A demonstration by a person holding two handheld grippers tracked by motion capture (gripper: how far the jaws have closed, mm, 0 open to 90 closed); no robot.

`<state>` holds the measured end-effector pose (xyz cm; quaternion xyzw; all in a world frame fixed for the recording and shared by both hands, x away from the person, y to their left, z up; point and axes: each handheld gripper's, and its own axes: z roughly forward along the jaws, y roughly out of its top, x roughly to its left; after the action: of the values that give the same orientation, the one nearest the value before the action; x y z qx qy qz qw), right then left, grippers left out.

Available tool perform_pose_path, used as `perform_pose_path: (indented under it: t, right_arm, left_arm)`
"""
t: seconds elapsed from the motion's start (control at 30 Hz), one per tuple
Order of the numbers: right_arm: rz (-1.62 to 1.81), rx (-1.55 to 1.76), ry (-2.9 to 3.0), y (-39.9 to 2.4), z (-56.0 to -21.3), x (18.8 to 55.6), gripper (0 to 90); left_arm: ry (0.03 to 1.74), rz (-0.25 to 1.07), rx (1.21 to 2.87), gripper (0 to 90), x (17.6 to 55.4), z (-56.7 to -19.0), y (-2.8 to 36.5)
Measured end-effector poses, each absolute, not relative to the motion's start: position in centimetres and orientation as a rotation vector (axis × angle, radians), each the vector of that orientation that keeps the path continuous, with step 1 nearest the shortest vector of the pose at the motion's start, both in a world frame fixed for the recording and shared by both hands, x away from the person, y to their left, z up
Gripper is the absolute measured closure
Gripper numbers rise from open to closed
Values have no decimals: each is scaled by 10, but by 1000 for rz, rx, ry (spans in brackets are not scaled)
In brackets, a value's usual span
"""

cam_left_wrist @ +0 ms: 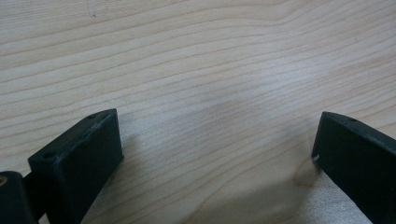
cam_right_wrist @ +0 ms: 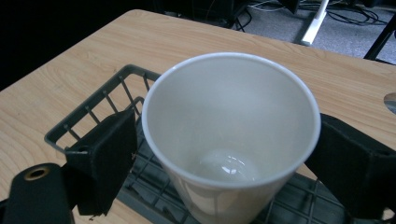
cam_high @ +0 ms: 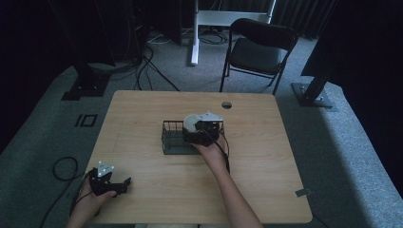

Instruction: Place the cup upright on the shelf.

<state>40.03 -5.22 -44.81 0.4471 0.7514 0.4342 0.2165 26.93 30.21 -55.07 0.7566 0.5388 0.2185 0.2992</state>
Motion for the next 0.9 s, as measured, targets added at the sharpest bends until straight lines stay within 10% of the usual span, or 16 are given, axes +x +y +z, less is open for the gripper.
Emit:
perform_pose_path:
  t: [0.9]
  right_arm:
    - [1197, 1157, 2116, -84, -446, 370, 119]
  left_arm:
    - [1431, 580, 2009, 19, 269, -551, 302]
